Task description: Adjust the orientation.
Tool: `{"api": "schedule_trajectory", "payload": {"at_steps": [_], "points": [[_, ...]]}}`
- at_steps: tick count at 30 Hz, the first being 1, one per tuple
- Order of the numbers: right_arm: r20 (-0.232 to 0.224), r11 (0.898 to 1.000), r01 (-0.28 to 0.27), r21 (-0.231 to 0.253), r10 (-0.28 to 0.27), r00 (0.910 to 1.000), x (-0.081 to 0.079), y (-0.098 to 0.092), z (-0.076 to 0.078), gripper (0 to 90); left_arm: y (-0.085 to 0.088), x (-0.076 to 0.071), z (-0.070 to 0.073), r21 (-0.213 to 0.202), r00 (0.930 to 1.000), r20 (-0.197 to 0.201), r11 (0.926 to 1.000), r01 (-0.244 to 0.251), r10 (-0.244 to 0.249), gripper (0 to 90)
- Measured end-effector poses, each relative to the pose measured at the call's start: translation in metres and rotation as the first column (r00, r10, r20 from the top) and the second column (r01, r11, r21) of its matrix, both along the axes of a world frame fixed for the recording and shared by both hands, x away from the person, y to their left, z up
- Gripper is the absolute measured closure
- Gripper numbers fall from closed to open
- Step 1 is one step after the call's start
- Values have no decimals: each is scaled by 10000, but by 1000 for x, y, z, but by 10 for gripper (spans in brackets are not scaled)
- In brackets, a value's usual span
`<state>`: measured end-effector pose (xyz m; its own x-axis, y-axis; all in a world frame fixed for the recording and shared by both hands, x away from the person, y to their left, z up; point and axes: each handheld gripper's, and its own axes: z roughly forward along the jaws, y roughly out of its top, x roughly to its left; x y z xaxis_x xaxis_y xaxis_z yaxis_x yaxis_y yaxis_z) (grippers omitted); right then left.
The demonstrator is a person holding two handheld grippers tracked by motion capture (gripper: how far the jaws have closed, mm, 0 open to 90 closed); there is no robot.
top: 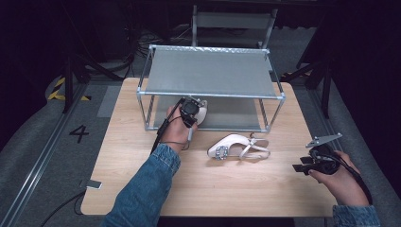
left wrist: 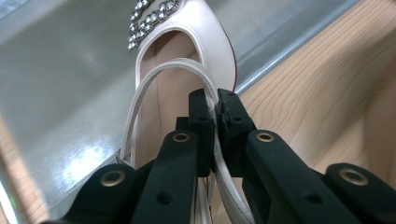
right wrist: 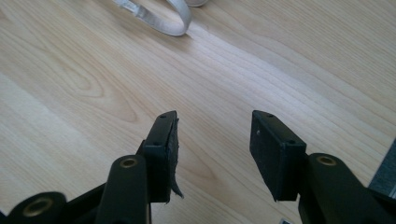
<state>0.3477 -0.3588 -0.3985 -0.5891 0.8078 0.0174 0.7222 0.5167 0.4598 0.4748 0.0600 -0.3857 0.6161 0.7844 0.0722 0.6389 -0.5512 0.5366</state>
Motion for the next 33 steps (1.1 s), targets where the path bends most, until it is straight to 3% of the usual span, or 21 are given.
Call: {"api": "schedule_trajectory", "payload": {"at_steps": [3, 9, 12, 13, 16, 18, 19, 21, 26, 33], "points": [[44, 9997, -158, 173, 158, 9999, -2, 2, 2, 525, -1, -1, -4, -173, 9998, -161, 9998, 64, -67, 855], [35, 9997, -185, 137, 185, 9998, -2, 4, 2, 524, -2, 1, -12, -438, 9999, -33, 9990, -111, 110, 854], [11, 9995, -277, 144, 276, 9996, -1, 7, 1, 522, -5, 4, -18, -595, 9998, -139, 9981, -167, 159, 854], [16, 9994, -314, 133, 313, 9995, -1, 8, 1, 520, -5, 5, -19, -473, 9998, -165, 9989, -68, 60, 853], [12, 9991, -394, 144, 394, 9992, 0, 10, 1, 516, -9, 7, -21, -752, 9995, -313, 9972, -52, 28, 847], [23, 9991, -395, 133, 394, 9992, 0, 10, 1, 515, -9, 6, -20, -847, 9995, -303, 9964, -36, 10, 798], [19, 9991, -395, 152, 395, 9992, 0, 10, 1, 514, -10, 6, -19, -1097, 9998, -202, 9940, -32, 10, 798], [50, 9991, -402, 153, 402, 9992, 1, 9, 1, 513, -11, 4, -17, -1230, 9999, -96, 9924, 59, -72, 697], [25, 9988, -460, 143, 460, 9989, 2, 11, 2, 510, -10, -2, -10, -1585, 10000, 58, 9874, -15, 24, 554], [25, 9985, -524, 157, 524, 9986, 4, 13, 2, 509, 2, -16, 4, -2171, 9997, 155, 9761, -131, 168, 479]]}}
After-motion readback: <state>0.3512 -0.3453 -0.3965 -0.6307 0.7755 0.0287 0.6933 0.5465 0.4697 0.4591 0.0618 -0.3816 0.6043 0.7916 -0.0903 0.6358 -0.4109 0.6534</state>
